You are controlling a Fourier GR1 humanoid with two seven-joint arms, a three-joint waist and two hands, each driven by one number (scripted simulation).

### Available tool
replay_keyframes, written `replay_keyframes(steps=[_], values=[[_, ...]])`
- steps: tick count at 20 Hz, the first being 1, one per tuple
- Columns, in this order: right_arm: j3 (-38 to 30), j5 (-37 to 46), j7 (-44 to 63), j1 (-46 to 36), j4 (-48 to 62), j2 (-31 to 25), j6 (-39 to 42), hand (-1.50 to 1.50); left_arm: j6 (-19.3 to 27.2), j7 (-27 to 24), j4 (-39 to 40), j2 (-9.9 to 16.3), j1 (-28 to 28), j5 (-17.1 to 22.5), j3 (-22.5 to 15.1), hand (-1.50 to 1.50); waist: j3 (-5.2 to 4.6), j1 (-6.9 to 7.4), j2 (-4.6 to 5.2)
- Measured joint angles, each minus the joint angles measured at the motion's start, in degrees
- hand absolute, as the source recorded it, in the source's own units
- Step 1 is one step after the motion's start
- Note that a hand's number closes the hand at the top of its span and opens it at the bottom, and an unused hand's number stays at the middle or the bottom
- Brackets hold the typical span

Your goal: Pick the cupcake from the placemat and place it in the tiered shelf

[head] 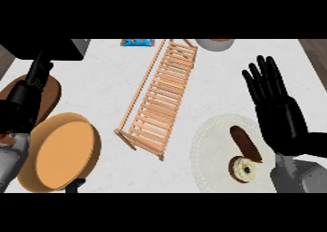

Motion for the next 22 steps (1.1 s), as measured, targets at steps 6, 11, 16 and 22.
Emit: replay_keyframes(steps=[6,11,16,22], values=[[10.2,-0.5,1.9,-3.2,-0.6,-5.3,17.8,1.5,2.2,0.7,-1.2,-4.4,2.0,2.1,0.6,0.0,0.18,1.37,0.39],[10.9,-2.9,0.4,-3.3,8.0,-9.8,29.9,-1.5,3.2,1.9,-2.9,-8.0,5.3,5.0,0.9,0.0,0.27,1.03,0.64],[8.4,-8.4,-3.9,-5.9,13.2,-15.7,48.3,-1.5,3.7,2.8,-4.7,-9.1,7.7,5.7,1.3,0.0,0.33,0.32,0.55],[6.3,-2.4,-5.6,-12.0,10.1,-25.7,61.8,-1.5,3.9,2.5,-5.7,-9.7,9.6,5.8,1.7,0.0,0.31,-0.38,0.24]])
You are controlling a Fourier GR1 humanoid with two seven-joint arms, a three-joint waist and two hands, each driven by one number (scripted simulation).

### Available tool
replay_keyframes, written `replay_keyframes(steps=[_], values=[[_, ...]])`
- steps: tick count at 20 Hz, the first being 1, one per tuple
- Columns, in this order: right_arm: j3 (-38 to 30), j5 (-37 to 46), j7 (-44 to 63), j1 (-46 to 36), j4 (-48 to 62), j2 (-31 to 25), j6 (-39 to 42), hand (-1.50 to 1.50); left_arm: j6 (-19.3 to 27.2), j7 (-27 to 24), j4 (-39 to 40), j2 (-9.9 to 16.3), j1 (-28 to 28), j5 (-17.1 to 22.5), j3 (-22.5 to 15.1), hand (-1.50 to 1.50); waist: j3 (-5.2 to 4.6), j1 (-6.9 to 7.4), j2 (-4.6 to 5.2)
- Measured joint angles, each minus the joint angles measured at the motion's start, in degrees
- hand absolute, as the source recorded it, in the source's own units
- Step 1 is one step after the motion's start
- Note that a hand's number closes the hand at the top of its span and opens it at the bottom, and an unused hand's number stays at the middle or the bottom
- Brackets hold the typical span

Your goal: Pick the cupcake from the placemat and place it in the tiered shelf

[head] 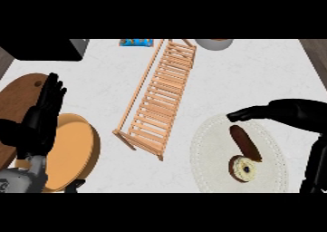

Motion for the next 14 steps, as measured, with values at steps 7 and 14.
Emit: replay_keyframes(steps=[7,14], values=[[-1.4,16.3,0.5,-3.1,-14.8,-6.4,0.8,-1.5,0.1,0.0,-0.8,0.1,1.7,0.0,0.8,0.0,0.06,-1.3,-0.43],[1.8,37.0,0.4,3.2,-28.2,-7.5,-3.6,-1.5,-0.5,-0.2,-2.0,0.0,3.3,-0.3,1.5,0.0,0.03,-1.54,-0.26]])
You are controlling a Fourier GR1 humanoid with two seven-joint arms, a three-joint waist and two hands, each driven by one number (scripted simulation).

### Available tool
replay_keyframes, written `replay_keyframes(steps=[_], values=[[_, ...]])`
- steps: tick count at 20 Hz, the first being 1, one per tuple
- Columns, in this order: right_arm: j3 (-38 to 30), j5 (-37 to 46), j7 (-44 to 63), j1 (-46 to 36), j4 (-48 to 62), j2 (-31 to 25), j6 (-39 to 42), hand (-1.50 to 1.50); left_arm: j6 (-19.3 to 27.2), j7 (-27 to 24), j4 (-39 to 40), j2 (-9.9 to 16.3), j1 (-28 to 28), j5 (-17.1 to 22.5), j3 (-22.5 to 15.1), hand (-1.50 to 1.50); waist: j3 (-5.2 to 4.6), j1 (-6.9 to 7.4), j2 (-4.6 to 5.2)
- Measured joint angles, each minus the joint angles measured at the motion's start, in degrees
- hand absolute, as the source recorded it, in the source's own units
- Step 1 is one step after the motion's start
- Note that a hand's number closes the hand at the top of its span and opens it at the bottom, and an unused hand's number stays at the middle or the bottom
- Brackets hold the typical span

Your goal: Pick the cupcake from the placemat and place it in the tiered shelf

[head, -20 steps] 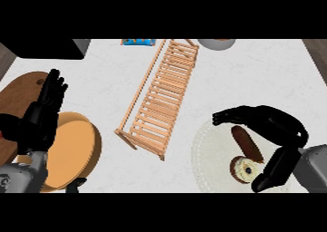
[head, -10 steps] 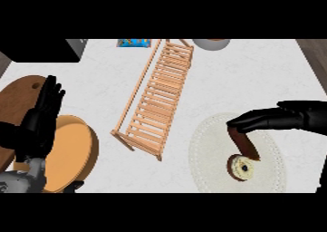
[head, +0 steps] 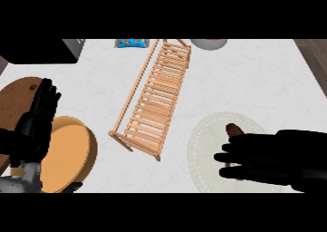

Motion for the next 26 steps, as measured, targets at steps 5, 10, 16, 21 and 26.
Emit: replay_keyframes(steps=[5,10,16,21,26], values=[[4.1,15.0,-1.7,6.9,-4.2,1.0,-5.2,-1.5,-0.5,1.0,-1.4,-0.3,0.6,-0.8,0.4,0.0,-0.02,0.19,0.14],[7.4,28.9,-4.1,9.5,-2.7,0.4,-11.5,-1.5,-0.6,1.0,-0.7,-1.3,-0.2,-1.6,0.7,0.0,-0.02,0.37,0.26],[9.1,39.9,-6.2,10.8,3.4,2.9,-16.3,-1.5,-1.5,2.1,-1.1,-2.3,-0.4,-3.1,1.1,0.0,-0.06,0.6,0.31],[8.8,44.9,-9.2,12.4,7.7,6.8,-18.5,-1.5,-3.2,2.4,-1.1,-3.4,-0.4,-4.2,2.7,0.0,-0.09,0.61,0.31],[8.9,49.6,-13.2,11.3,14.8,10.6,-20.5,-1.5,-4.5,1.9,-1.2,-4.9,0.4,-5.3,3.7,0.0,-0.09,0.72,0.34]])
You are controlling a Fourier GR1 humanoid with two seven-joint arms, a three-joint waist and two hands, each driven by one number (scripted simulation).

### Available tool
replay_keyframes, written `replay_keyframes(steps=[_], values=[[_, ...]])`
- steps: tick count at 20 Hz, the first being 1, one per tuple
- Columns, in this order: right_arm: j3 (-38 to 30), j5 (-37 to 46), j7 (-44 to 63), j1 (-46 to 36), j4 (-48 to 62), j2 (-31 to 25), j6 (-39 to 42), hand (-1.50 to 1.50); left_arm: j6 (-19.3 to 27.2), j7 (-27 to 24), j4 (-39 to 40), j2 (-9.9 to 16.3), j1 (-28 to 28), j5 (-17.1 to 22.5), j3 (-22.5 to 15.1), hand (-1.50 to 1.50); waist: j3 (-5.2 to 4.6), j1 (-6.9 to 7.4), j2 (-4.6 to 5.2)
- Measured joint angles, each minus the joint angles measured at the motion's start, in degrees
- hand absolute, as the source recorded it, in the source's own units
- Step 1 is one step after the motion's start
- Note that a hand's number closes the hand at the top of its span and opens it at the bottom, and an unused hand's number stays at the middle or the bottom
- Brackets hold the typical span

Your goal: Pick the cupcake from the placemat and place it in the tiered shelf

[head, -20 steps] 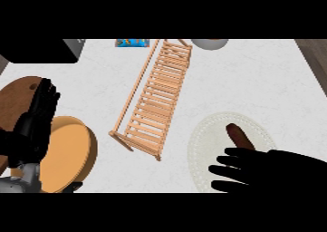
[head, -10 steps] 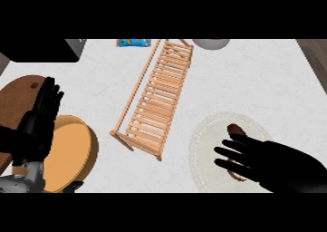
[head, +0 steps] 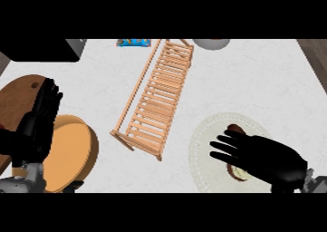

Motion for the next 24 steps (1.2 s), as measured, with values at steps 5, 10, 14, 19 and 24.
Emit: replay_keyframes(steps=[5,10,14,19,24], values=[[-1.0,4.1,-3.0,0.8,3.4,2.4,-1.3,-1.5,-0.9,0.8,0.2,-1.5,-0.6,-1.8,0.9,0.0,-0.01,-0.1,-0.03],[-1.9,6.9,-6.2,1.2,7.9,5.5,-4.0,-1.5,-2.3,2.2,-1.6,-2.1,-0.1,-2.3,2.2,0.0,0.0,-0.07,-0.03],[-2.8,9.0,-8.7,0.4,11.2,8.3,-4.8,-1.5,-3.2,1.7,-1.7,-3.3,0.8,-3.4,3.0,0.0,-0.01,-0.04,-0.03],[-4.0,11.4,-11.3,0.9,13.4,10.2,-5.8,-1.5,-5.3,0.9,-0.1,-3.8,0.0,-3.6,5.2,0.0,-0.01,-0.11,-0.02],[-2.5,15.8,-10.7,1.9,17.7,13.0,-7.7,1.5,-5.7,1.5,-0.7,-4.7,-0.1,-4.6,5.6,0.0,-0.01,-0.08,-0.04]])
